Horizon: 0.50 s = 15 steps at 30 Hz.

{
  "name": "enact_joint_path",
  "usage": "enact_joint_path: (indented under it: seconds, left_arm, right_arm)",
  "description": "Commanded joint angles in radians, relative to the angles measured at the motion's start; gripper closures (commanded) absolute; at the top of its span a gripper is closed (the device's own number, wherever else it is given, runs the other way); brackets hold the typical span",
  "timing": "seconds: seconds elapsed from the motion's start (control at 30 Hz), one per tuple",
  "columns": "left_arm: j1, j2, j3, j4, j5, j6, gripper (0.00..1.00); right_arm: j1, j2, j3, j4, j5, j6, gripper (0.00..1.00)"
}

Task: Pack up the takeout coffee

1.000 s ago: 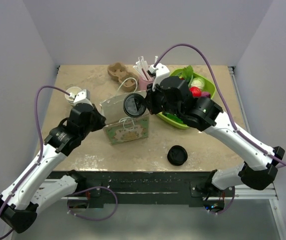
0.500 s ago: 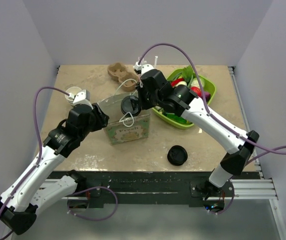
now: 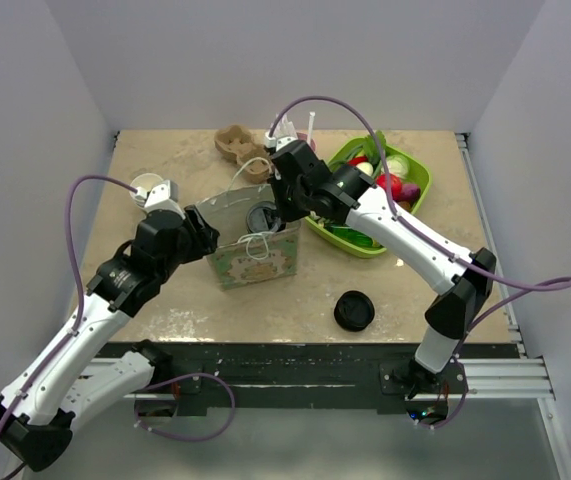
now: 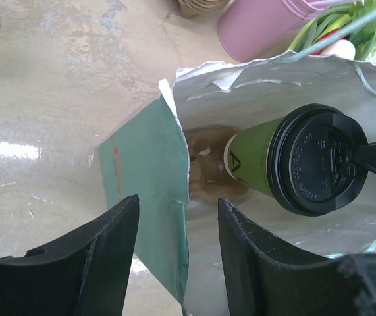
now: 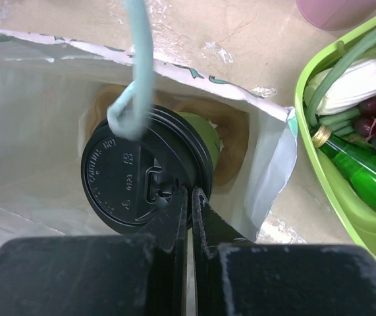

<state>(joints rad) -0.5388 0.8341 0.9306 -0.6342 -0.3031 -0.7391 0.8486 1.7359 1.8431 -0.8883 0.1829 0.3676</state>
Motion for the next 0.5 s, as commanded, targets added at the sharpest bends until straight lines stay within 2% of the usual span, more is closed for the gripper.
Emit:
enact_joint_path:
  seconds: [0.0,0.47]
  left_arm:
    - [0.002,0.008,-0.009,0.048,-0.004,0.021,0.44]
    - [0.000,0.020,-0.022,0.060,0.007,0.021,0.45]
  right_arm:
    - [-0.003,0.005,0.028,-0.003,-0.034,0.016,1.00]
    - [-0.003,0.042,-0.018,0.009,-0.034,0.024,1.00]
